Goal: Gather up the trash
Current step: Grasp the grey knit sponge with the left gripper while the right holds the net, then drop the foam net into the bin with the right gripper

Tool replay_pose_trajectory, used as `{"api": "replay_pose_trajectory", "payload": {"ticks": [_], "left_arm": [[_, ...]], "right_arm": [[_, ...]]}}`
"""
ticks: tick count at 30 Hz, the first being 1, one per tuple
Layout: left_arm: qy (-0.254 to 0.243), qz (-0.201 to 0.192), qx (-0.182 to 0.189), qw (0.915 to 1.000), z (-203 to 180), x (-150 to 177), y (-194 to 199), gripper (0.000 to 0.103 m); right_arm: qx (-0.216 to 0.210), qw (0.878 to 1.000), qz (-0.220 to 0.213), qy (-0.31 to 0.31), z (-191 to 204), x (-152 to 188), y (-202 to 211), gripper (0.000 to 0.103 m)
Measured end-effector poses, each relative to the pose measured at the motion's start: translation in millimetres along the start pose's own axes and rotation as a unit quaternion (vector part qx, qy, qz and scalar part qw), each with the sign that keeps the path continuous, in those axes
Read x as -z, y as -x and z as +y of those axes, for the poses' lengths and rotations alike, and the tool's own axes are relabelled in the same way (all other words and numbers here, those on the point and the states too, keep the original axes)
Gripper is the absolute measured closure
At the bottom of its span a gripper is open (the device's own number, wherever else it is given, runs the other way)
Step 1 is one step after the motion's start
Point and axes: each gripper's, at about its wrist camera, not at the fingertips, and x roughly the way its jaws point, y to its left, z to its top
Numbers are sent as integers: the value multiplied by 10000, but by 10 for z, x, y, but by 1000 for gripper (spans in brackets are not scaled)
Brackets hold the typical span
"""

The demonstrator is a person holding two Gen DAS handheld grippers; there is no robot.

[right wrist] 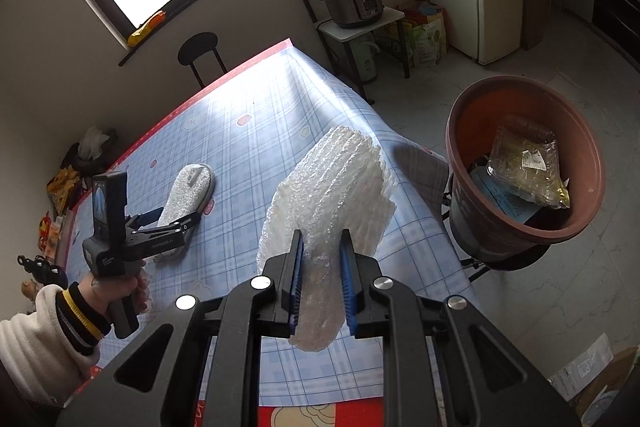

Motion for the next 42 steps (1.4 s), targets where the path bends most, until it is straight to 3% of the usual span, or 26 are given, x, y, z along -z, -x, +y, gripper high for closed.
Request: {"api": "replay_pose_trajectory", "payload": {"ticks": [12,19,24,33,42], "left_arm": [[363,-48,35,9993,112,215,202,14],[484,-547,6,9973,100,257,813,14],[547,-984,90,9936,-13,178,1322,14],[923,-1831,435,9778,-293,188,2354,13],[1253,-2134,307,9684,-543,338,2789,13]], "right_arm": [[-56,9998,-103,186,121,-36,129,85],[-167,9986,-402,308,211,-136,300,85],[-34,9952,-852,471,152,-336,518,85],[551,9869,-1515,-21,-676,-814,1004,84],[995,9877,-1195,-157,-1506,-1277,853,84]]}}
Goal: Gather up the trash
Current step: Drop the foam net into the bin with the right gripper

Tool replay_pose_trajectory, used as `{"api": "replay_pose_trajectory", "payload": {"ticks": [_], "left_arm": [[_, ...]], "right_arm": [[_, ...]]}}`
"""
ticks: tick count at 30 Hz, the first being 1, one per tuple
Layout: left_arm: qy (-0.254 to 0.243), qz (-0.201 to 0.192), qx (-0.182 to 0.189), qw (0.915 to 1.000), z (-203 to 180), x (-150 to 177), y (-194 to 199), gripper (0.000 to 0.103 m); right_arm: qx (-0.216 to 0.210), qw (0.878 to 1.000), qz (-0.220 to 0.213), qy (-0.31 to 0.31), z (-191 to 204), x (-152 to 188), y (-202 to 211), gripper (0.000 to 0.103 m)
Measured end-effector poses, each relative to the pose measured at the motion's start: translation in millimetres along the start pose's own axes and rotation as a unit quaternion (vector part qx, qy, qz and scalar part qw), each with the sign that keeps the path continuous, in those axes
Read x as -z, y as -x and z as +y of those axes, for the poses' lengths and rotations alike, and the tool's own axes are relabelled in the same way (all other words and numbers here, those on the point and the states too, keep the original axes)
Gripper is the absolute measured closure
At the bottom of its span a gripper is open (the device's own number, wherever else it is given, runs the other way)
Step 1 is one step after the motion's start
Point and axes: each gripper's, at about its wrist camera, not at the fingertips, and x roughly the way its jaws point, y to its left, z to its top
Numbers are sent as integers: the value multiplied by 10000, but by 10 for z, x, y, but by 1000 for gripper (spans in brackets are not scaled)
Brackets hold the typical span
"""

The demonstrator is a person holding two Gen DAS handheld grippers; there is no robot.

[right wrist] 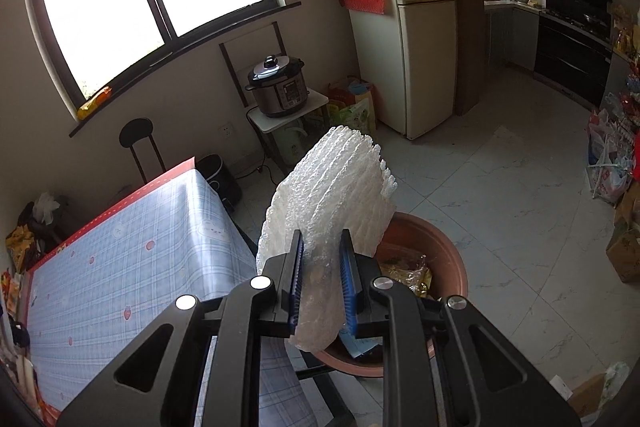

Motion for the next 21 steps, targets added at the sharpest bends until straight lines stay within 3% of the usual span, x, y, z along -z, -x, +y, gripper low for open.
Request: {"api": "replay_pose_trajectory", "payload": {"ticks": [5,7,9,12,21], "left_arm": [[34,-42,-183,9998,-141,39,139,13],[42,-55,-243,9997,-199,53,182,13],[57,-69,-279,9996,-257,46,227,13],[52,-121,-259,9996,-350,9,280,13],[-351,-178,105,9992,-830,-167,203,13]], "right_arm": [[-7,9998,166,-90,-165,-152,-244,78],[-61,9998,141,-108,-196,-205,-279,70],[-66,9999,96,-69,-209,-259,-294,52],[-137,9999,-20,13,-195,-328,-243,33],[-261,9993,-255,119,-244,-365,97,5]]}}
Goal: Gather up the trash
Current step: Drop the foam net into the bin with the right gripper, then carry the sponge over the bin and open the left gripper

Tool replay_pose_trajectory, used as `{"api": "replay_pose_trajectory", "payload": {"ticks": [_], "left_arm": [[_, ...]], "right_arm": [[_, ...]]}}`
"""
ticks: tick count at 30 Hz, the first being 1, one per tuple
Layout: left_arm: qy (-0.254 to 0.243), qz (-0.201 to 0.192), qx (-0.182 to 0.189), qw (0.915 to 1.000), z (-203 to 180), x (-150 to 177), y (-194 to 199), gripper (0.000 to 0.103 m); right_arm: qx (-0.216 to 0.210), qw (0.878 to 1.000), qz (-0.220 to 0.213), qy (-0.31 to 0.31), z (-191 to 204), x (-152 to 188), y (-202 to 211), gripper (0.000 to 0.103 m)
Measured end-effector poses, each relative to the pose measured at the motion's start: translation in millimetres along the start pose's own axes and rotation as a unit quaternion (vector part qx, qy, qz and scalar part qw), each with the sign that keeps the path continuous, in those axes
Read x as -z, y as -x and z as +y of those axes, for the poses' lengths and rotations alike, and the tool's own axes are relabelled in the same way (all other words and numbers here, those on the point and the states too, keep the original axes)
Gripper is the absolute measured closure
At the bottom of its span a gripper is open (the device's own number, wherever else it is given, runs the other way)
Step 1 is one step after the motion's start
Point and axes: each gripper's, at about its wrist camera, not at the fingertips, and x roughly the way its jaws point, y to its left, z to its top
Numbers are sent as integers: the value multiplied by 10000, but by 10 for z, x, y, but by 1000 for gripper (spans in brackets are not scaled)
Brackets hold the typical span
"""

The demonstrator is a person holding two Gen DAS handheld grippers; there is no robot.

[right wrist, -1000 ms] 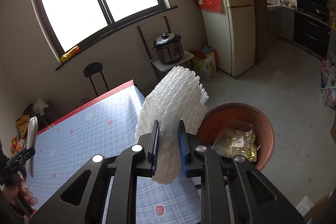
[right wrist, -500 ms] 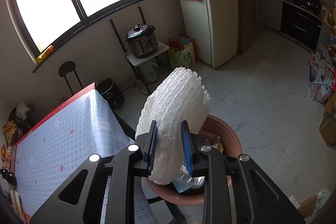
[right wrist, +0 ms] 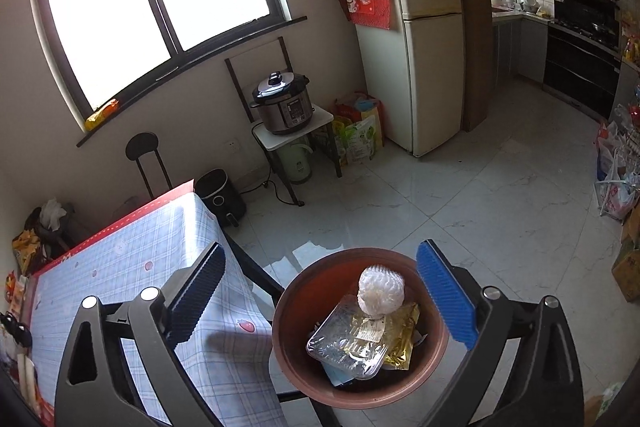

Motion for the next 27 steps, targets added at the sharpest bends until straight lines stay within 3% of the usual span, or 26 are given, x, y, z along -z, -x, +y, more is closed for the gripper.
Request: {"api": "replay_pose_trajectory", "payload": {"ticks": [5,10,18,27], "left_arm": [[-312,154,395,9986,-430,-95,-256,13],[-746,398,800,9932,-939,-125,-626,12],[-1336,789,1420,9776,-1860,-122,-1292,12],[-1892,1164,1765,9589,-2808,-60,-1976,12]], "right_arm": [[64,9999,-50,124,-85,128,233,5],[69,9996,-90,-270,-381,300,478,5],[388,9954,-59,-869,-998,655,785,5],[771,9874,-63,-1377,-1559,994,1056,5]]}}
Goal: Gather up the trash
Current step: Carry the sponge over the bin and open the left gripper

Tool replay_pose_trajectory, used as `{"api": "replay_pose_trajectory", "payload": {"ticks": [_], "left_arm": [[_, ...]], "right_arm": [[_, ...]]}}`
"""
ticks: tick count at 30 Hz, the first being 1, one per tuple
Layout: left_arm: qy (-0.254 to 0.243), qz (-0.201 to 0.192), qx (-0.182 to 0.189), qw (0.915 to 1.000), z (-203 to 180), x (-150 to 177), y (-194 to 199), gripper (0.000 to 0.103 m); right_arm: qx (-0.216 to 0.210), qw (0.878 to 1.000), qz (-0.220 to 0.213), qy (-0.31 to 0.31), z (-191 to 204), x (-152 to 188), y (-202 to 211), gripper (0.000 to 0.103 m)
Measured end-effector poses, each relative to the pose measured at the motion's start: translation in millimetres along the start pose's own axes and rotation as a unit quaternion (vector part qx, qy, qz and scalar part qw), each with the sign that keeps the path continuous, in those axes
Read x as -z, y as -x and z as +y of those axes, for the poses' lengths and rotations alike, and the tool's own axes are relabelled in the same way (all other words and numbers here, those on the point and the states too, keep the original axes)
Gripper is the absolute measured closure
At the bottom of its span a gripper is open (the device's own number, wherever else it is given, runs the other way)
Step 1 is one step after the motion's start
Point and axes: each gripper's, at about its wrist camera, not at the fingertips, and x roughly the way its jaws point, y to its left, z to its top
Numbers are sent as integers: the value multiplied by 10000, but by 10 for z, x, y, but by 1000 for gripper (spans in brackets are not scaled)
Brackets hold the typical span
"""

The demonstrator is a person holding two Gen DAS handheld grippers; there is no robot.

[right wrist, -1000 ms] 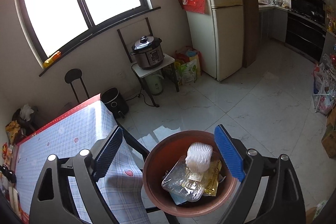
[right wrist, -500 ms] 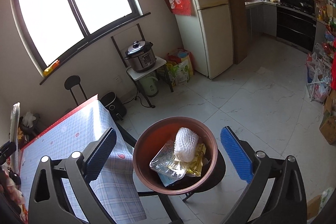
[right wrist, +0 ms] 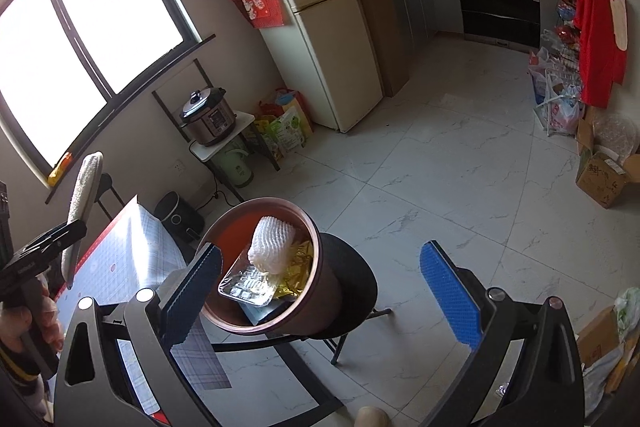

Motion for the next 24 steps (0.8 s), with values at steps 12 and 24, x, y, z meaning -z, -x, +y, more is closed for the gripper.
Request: {"api": "replay_pose_trajectory", "payload": {"ticks": [12,24], "left_arm": [[-204,-47,-41,9998,-249,-281,-441,6],[226,-389,-432,9981,203,-40,363,6]], "right_arm": [[165,9996,-52,-242,-366,34,83,5],[60,9995,-153,280,188,-61,193,5]]}}
